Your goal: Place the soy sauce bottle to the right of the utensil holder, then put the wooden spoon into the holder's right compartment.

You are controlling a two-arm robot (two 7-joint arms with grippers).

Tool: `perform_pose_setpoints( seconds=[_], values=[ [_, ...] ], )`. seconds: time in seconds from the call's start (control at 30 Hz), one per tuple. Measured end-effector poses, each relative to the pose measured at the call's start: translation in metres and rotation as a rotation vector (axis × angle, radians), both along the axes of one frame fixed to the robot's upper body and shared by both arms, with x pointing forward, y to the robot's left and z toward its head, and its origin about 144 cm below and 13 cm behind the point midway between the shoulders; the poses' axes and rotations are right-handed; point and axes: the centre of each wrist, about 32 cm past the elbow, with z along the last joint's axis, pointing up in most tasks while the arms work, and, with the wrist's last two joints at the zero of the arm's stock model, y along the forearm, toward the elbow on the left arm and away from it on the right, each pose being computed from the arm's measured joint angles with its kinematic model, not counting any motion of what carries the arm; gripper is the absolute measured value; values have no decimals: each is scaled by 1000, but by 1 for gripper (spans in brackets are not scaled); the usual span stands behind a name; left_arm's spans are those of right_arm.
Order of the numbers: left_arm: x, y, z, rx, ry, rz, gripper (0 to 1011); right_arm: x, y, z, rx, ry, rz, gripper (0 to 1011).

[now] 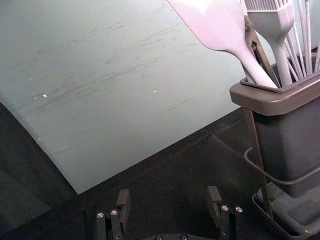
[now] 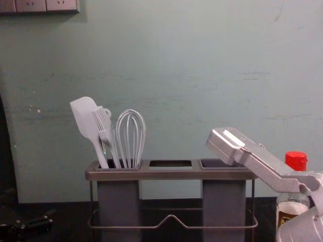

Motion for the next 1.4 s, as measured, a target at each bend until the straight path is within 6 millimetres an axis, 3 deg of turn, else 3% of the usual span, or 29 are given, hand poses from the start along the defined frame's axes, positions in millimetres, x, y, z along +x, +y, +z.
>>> perform_pose_setpoints(
  seconds=[0.33,0.67,1.2,1.4],
  values=[
    [0,0,0,0,0,0,1005,-8,-3,6,28,-78,32,821],
    [0,0,0,0,0,0,1005,-20,-16,18,165,-208,130,821],
    [0,0,0,0,0,0,1005,-51,-44,55,365,-514,184,821],
    [0,0,0,0,0,0,1005,-52,-49,63,431,-644,151,821]
  ],
)
